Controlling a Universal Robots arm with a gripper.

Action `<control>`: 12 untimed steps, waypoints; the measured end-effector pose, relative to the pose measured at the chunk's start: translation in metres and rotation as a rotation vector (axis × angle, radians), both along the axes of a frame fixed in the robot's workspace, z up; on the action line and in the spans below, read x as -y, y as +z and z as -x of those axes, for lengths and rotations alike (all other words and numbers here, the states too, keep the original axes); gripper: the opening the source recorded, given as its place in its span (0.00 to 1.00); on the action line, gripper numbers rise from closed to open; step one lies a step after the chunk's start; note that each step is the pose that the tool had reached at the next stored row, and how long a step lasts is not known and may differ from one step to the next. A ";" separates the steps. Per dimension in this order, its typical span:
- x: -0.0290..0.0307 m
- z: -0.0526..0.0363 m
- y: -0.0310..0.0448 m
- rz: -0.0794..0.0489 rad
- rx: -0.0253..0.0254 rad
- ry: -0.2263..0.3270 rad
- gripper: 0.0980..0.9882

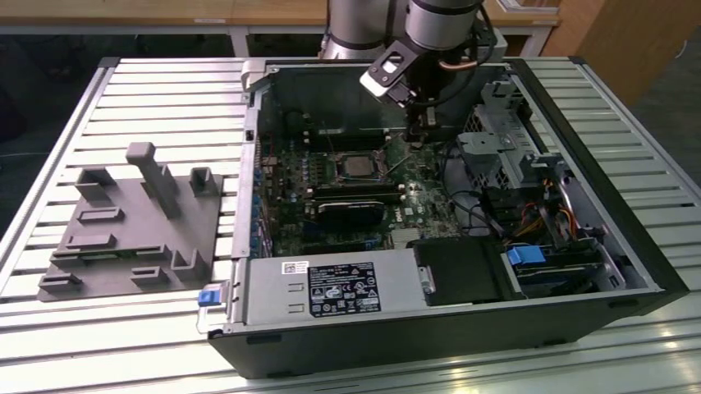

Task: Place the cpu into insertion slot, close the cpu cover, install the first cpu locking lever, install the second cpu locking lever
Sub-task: 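Close the cpu cover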

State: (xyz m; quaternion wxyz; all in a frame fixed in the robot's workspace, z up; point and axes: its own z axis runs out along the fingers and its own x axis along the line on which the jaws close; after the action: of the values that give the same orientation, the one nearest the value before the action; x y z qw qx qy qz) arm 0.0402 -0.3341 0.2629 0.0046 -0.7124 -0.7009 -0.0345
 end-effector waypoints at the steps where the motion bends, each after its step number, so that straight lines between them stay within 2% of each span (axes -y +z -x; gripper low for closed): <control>1: -0.0003 -0.0011 -0.0009 0.000 -0.0002 0.000 0.01; 12: -0.0011 -0.0092 -0.0028 0.000 -0.0004 0.000 0.01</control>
State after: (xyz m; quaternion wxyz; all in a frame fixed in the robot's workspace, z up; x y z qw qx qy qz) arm 0.0494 -0.3330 0.2601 0.0047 -0.7124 -0.7009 -0.0343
